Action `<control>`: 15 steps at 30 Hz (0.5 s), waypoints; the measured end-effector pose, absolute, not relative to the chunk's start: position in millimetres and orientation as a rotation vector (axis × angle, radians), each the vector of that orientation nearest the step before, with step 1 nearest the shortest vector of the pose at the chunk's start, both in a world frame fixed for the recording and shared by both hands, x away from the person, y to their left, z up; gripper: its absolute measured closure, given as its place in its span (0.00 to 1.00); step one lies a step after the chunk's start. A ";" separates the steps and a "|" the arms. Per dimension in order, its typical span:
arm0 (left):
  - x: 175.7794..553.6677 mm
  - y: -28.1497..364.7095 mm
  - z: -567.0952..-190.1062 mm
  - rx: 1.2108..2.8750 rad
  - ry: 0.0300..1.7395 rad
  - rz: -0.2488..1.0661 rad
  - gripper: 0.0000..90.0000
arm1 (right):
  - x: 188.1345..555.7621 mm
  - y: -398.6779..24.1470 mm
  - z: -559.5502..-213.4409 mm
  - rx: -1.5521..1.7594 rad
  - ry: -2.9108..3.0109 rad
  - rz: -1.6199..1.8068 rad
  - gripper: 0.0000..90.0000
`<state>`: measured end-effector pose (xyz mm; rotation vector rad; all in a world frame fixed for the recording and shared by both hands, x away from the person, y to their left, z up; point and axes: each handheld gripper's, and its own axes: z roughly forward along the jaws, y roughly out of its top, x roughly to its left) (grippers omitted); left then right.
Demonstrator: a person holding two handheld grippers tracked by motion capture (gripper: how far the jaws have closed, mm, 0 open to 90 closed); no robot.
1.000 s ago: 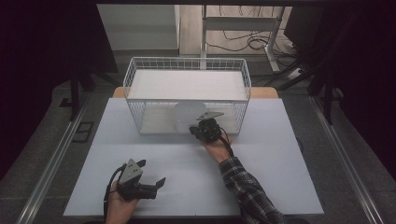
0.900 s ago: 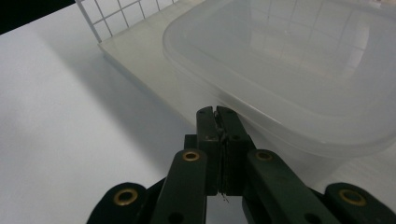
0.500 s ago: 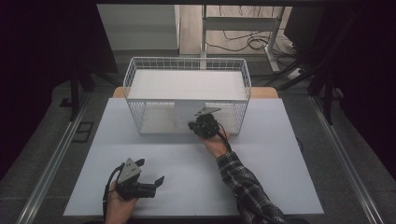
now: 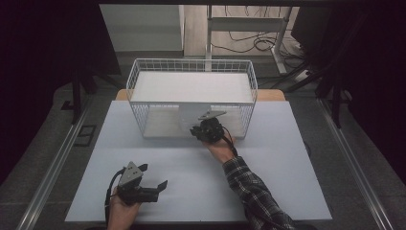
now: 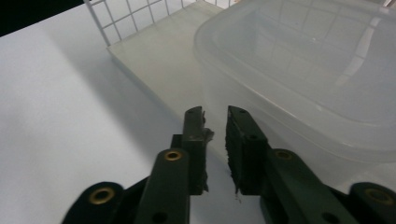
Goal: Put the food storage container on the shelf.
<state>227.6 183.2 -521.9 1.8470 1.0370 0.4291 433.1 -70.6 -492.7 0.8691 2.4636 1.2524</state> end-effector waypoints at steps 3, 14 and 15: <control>227.6 184.2 -520.9 1.836 1.042 0.404 0.05 | 428.9 -70.6 -490.4 0.853 2.475 1.260 0.76; 228.7 182.3 -522.9 1.849 1.047 0.385 0.05 | 409.7 -74.9 -484.8 0.810 2.491 1.259 0.49; 228.9 181.9 -523.2 1.852 1.048 0.384 0.05 | 407.7 -75.1 -484.7 0.812 2.497 1.255 0.46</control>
